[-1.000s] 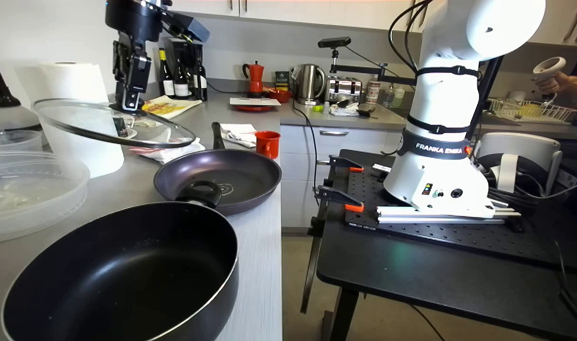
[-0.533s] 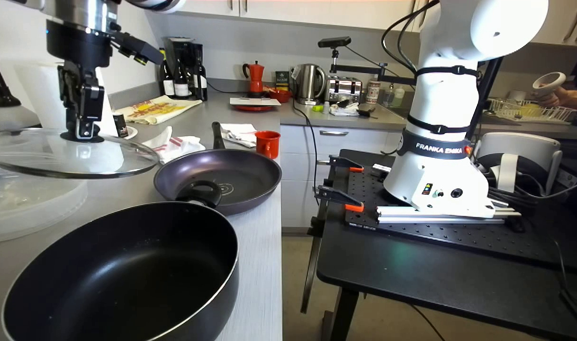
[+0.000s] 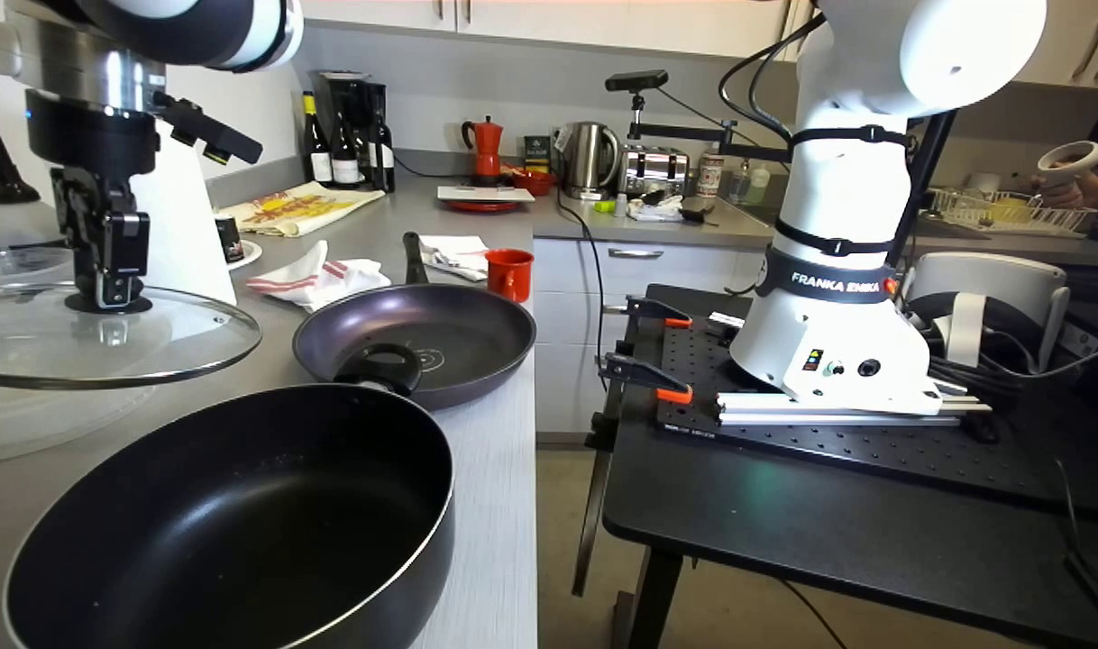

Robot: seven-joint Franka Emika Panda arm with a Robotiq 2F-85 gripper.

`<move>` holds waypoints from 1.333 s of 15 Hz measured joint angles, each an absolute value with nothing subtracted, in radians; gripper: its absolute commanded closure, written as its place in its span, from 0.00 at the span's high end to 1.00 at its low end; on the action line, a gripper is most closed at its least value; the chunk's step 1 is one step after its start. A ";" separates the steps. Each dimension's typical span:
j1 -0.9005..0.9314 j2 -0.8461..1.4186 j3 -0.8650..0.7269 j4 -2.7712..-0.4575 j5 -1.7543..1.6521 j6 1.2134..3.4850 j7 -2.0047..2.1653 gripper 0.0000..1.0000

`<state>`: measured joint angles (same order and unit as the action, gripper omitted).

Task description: Uncover the pot and put the lid on the table

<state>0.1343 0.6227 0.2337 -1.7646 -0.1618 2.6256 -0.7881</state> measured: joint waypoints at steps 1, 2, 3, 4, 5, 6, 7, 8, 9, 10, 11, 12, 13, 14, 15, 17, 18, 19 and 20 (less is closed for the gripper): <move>0.136 0.636 0.233 -1.753 -0.169 2.627 -0.788 0.26; 0.139 0.646 0.233 -1.746 -0.174 2.630 -0.788 0.26; 0.141 0.656 0.233 -1.741 -0.182 2.635 -0.788 0.26; 0.143 0.663 0.233 -1.740 -0.189 2.643 -0.788 0.26; 0.146 0.670 0.232 -1.740 -0.197 2.654 -0.788 0.26; 0.148 0.678 0.232 -1.741 -0.204 2.669 -0.788 0.26; 0.151 0.684 0.231 -1.742 -0.211 2.685 -0.787 0.26; 0.154 0.690 0.229 -1.744 -0.219 2.703 -0.786 0.26; 0.158 0.693 0.226 -1.748 -0.228 2.722 -0.785 0.26; 0.162 0.695 0.221 -1.753 -0.238 2.741 -0.783 0.26; 0.166 0.696 0.216 -1.759 -0.248 2.761 -0.779 0.26; 0.170 0.696 0.211 -1.766 -0.258 2.783 -0.773 0.26; 0.175 0.696 0.203 -1.774 -0.270 2.806 -0.764 0.26; 0.180 0.696 0.194 -1.781 -0.281 2.828 -0.754 0.26; 0.184 0.696 0.185 -1.788 -0.290 2.849 -0.743 0.26; 0.193 0.696 0.163 -1.804 -0.311 2.887 -0.717 0.26; 0.196 0.696 0.154 -1.811 -0.321 2.900 -0.704 0.26; 0.198 0.696 0.146 -1.819 -0.328 2.913 -0.692 0.26; 0.200 0.696 0.138 -1.827 -0.336 2.923 -0.681 0.26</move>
